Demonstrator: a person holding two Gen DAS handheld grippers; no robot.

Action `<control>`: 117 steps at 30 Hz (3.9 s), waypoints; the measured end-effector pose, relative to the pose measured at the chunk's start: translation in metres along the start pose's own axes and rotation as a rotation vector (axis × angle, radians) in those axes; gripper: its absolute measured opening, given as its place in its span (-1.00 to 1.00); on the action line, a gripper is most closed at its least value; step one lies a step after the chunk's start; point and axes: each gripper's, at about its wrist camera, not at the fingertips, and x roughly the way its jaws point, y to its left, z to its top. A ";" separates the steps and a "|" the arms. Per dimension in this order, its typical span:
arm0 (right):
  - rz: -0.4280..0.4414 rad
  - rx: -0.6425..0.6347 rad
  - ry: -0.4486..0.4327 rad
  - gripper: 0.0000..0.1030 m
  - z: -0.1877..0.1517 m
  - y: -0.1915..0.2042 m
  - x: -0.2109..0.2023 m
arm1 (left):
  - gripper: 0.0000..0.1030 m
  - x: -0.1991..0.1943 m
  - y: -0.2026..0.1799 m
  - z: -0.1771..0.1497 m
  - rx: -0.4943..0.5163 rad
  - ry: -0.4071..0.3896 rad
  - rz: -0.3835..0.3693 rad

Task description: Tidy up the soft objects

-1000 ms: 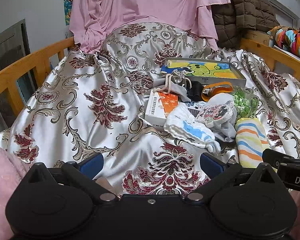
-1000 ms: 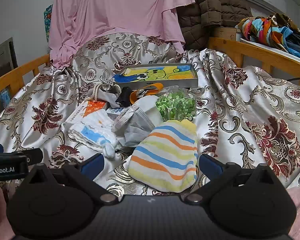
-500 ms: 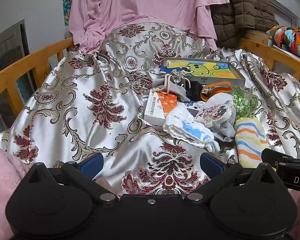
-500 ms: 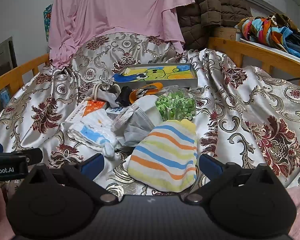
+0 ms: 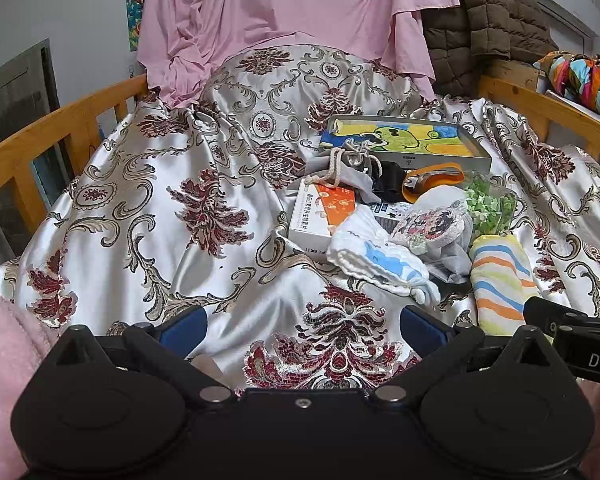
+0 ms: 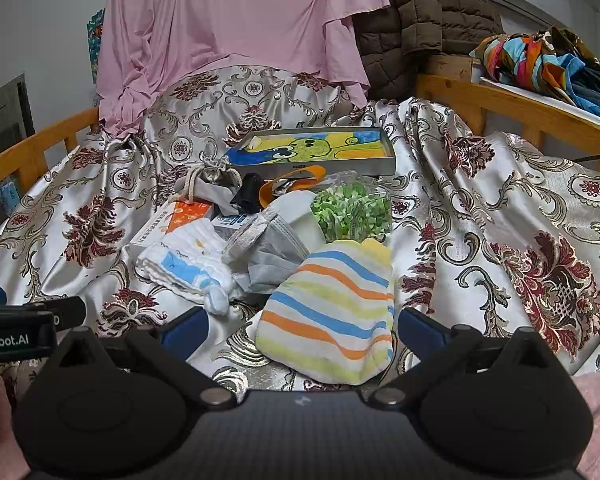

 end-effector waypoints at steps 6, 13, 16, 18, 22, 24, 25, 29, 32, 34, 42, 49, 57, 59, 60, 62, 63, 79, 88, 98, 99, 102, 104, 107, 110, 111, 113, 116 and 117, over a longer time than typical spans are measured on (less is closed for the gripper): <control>0.000 0.000 0.000 0.99 0.000 0.000 0.000 | 0.98 0.000 0.000 0.000 0.000 0.000 0.000; 0.000 0.000 0.000 0.99 0.000 0.000 0.000 | 0.99 0.000 0.000 0.000 -0.001 0.000 0.000; 0.000 0.000 0.000 0.99 0.000 0.000 -0.001 | 0.98 0.000 0.000 0.000 0.000 0.000 0.000; 0.000 0.000 -0.001 0.99 0.000 0.000 0.000 | 0.99 0.000 0.000 0.000 0.000 0.000 0.000; 0.000 -0.001 -0.001 0.99 0.000 0.000 0.000 | 0.98 0.000 0.000 0.000 0.001 0.000 0.000; 0.000 -0.001 0.000 0.99 0.001 0.000 -0.001 | 0.99 0.000 0.000 0.000 0.000 0.000 0.000; 0.000 -0.001 -0.001 0.99 0.001 0.000 0.000 | 0.99 0.000 0.000 0.000 0.000 0.000 0.000; 0.000 -0.001 -0.001 0.99 0.000 0.001 -0.001 | 0.99 0.000 0.000 0.000 0.000 0.000 0.001; -0.001 -0.001 -0.002 0.99 0.000 0.001 -0.002 | 0.99 0.000 0.001 0.000 -0.005 0.001 0.007; -0.005 -0.008 -0.005 0.99 0.000 0.003 -0.004 | 0.99 0.000 0.002 0.002 -0.012 0.004 0.012; 0.001 0.019 0.011 0.99 0.008 -0.005 -0.001 | 0.98 0.010 0.002 0.020 0.017 0.016 -0.026; 0.036 0.073 0.127 0.99 0.032 -0.017 0.029 | 0.98 0.031 -0.009 0.059 0.244 0.003 -0.176; 0.037 0.108 0.285 0.99 0.053 -0.038 0.094 | 0.98 0.103 -0.016 0.080 0.295 0.184 -0.315; 0.029 0.121 0.311 0.99 0.052 -0.042 0.107 | 0.97 0.121 -0.011 0.080 0.236 0.233 -0.336; 0.027 0.129 0.328 0.99 0.051 -0.044 0.114 | 0.97 0.130 -0.008 0.080 0.197 0.256 -0.346; 0.029 0.159 0.367 0.99 0.049 -0.049 0.128 | 0.97 0.145 -0.001 0.079 0.100 0.298 -0.361; 0.033 0.173 0.383 0.99 0.049 -0.051 0.133 | 0.97 0.152 0.002 0.078 0.057 0.321 -0.373; 0.120 0.262 0.513 0.86 0.035 -0.056 0.173 | 0.28 0.194 0.015 0.070 -0.281 0.460 -0.496; 0.129 0.321 0.508 0.76 0.032 -0.065 0.172 | -0.56 0.201 0.017 0.070 -0.352 0.458 -0.526; 0.161 0.391 0.496 0.36 0.029 -0.076 0.165 | -0.72 0.186 0.019 0.076 -0.339 0.410 -0.614; 0.172 0.392 0.493 0.11 0.030 -0.076 0.164 | -0.72 0.183 0.018 0.077 -0.333 0.402 -0.623; 0.199 0.388 0.488 -0.22 0.030 -0.074 0.160 | -0.73 0.174 0.016 0.081 -0.318 0.370 -0.653; 0.210 0.386 0.479 -0.27 0.032 -0.074 0.158 | -0.75 0.168 0.016 0.083 -0.310 0.350 -0.668; 0.244 0.405 0.452 -0.39 0.034 -0.076 0.153 | -0.76 0.159 0.018 0.085 -0.314 0.319 -0.681; 0.275 0.399 0.397 -0.48 0.038 -0.076 0.144 | -0.76 0.150 0.023 0.089 -0.331 0.282 -0.696; 0.293 0.402 0.374 -0.49 0.040 -0.076 0.140 | -0.76 0.147 0.025 0.090 -0.333 0.266 -0.700; 0.323 0.402 0.325 -0.50 0.043 -0.076 0.132 | -0.76 0.139 0.028 0.094 -0.330 0.224 -0.707; 0.336 0.346 0.226 -0.53 0.051 -0.070 0.114 | -0.77 0.126 0.031 0.100 -0.317 0.150 -0.699; 0.335 0.316 0.192 -0.53 0.053 -0.067 0.108 | -0.78 0.121 0.032 0.102 -0.313 0.125 -0.699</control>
